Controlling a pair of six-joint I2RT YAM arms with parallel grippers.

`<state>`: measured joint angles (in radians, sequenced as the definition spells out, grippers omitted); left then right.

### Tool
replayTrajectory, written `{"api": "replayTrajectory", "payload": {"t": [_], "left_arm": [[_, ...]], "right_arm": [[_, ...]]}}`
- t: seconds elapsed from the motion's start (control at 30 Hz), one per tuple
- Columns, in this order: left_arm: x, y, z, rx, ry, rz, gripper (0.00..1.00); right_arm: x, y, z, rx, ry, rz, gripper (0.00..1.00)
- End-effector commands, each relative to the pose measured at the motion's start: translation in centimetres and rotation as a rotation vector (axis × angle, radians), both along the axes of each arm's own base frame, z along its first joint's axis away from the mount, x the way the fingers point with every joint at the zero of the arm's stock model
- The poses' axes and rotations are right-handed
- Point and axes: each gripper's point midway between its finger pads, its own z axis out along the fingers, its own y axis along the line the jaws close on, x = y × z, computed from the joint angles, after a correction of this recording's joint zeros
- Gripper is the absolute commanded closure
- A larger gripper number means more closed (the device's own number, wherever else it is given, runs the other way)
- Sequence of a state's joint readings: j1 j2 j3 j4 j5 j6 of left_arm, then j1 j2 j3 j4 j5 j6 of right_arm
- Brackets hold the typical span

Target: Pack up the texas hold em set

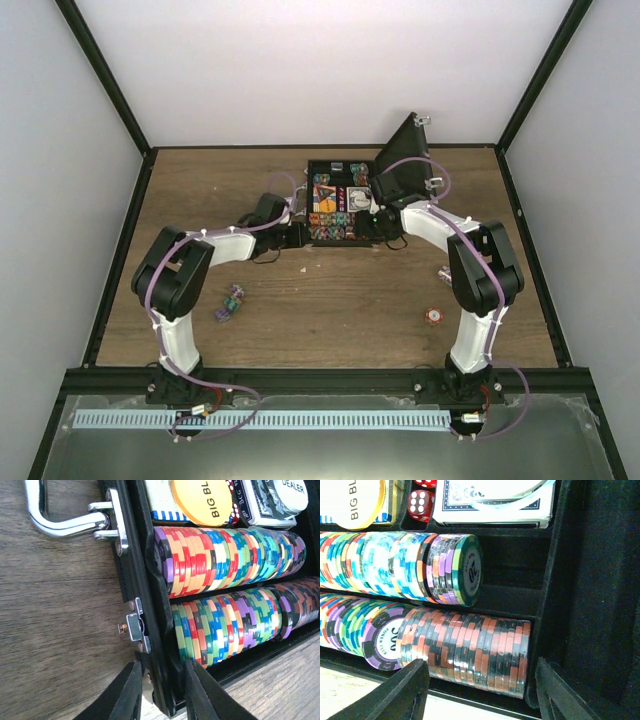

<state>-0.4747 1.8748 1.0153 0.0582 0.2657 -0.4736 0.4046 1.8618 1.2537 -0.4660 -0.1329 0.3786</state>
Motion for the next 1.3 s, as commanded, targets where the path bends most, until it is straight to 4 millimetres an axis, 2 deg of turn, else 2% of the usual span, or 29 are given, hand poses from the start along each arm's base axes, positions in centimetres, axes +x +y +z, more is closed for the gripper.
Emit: {"api": "replayTrajectory", "payload": {"t": [0.0, 0.37, 0.53, 0.7, 0.83, 1.1, 1.2, 1.27], "left_arm": [[0.8, -0.4, -0.5, 0.004, -0.010, 0.001, 0.76], [0.0, 0.8, -2.2, 0.069, 0.028, 0.019, 0.91], [0.0, 1.1, -2.3, 0.087, 0.026, 0.022, 0.93], [-0.1, 1.0, -2.4, 0.086, 0.029, 0.019, 0.93], [-0.2, 0.5, -2.3, 0.061, 0.026, -0.006, 0.94], [-1.1, -1.0, -2.9, 0.039, 0.042, -0.087, 0.96], [-1.5, -1.6, -3.0, 0.029, 0.045, -0.113, 0.96], [-1.8, -2.1, -3.0, 0.022, 0.046, -0.129, 0.96]], "right_arm": [[-1.7, -0.8, -2.7, -0.063, 0.073, -0.002, 0.40], [-1.1, -4.8, -3.2, -0.257, 0.048, -0.105, 0.44], [-1.2, -5.6, -3.7, -0.296, 0.052, -0.114, 0.48], [-0.9, -6.6, -3.3, -0.330, 0.033, -0.134, 0.50], [-0.9, -4.3, -3.5, -0.210, 0.046, -0.079, 0.51], [-2.0, 3.4, -3.4, 0.109, 0.103, 0.129, 0.53], [-2.3, 4.9, -2.8, 0.158, 0.097, 0.171, 0.53], [-2.2, 4.9, -2.6, 0.163, 0.090, 0.172, 0.53]]}}
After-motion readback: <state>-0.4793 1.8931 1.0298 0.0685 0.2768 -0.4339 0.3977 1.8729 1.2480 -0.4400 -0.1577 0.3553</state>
